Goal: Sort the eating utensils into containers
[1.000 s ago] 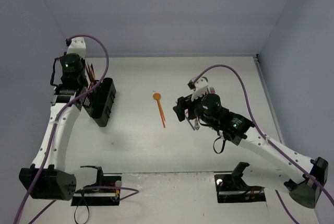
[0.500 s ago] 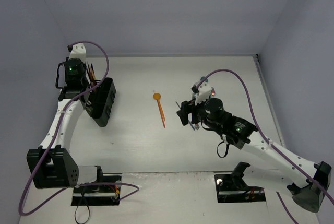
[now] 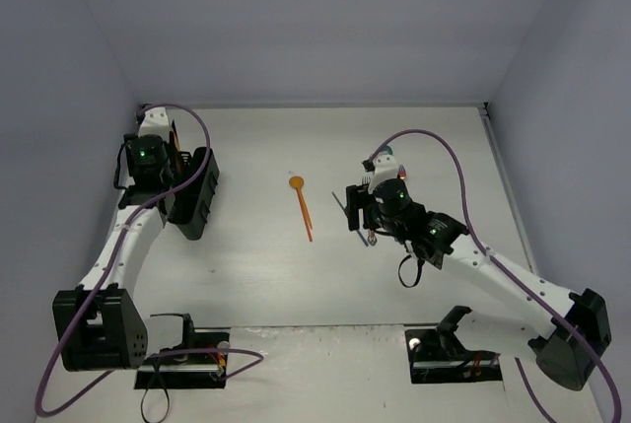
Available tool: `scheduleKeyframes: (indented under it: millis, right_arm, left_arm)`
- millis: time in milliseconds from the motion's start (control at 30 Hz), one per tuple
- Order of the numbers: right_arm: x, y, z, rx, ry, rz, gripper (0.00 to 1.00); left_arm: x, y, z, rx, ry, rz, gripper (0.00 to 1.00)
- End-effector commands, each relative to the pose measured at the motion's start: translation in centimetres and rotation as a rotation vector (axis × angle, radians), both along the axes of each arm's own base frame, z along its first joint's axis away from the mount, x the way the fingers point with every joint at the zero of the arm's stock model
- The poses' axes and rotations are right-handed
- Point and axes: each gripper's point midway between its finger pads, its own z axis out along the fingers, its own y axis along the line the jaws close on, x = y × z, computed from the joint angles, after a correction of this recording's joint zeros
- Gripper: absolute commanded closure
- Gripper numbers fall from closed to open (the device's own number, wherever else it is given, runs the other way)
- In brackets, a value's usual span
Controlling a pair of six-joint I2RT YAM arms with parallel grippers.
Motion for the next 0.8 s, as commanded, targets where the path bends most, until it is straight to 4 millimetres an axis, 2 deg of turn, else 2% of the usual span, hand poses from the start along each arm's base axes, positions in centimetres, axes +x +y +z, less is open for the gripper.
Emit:
scheduleKeyframes:
  millis: [0,100,200,367,500,633,767]
  right_arm:
    - [2.4,-1.7,-1.5,0.006,0.050,-0.118,0.37]
    - [3.8,-2.9,-4.0,-0.010,0.130,-0.174,0.44]
    - [4.8,-3.7,-5.9,-0.028,0.189,-0.213,0.51]
    - [6.4,-3.9,-8.4,-0.070,0.253,-0.242,0.60]
    - [7.6,-3.9,-10.3,-0.109,0.293,-0.261,0.64]
    - [8.4,-3.9,-12.1,-0.147,0.329,-0.269,0.66]
    - [9.1,-4.0,-13.9,-0.173,0.361,-0.284,0.68]
  left_arm:
    - [-0.3,-0.4,6.1,-0.048,-0.210,0.000,0.45]
    - [-1.8,-0.9,8.5,-0.105,-0.243,0.005,0.29]
    - [-3.2,-1.6,9.3,-0.170,-0.196,-0.003,0.23]
    - [-5.4,-5.1,7.7,-0.332,-0.091,-0.116,0.21]
    - [-7.3,-9.3,5.0,-0.489,-0.009,-0.276,0.21]
    - [-9.0,-11.2,3.7,-0.577,0.042,-0.336,0.21]
    - [-10.0,-12.3,3.2,-0.627,0.054,-0.370,0.21]
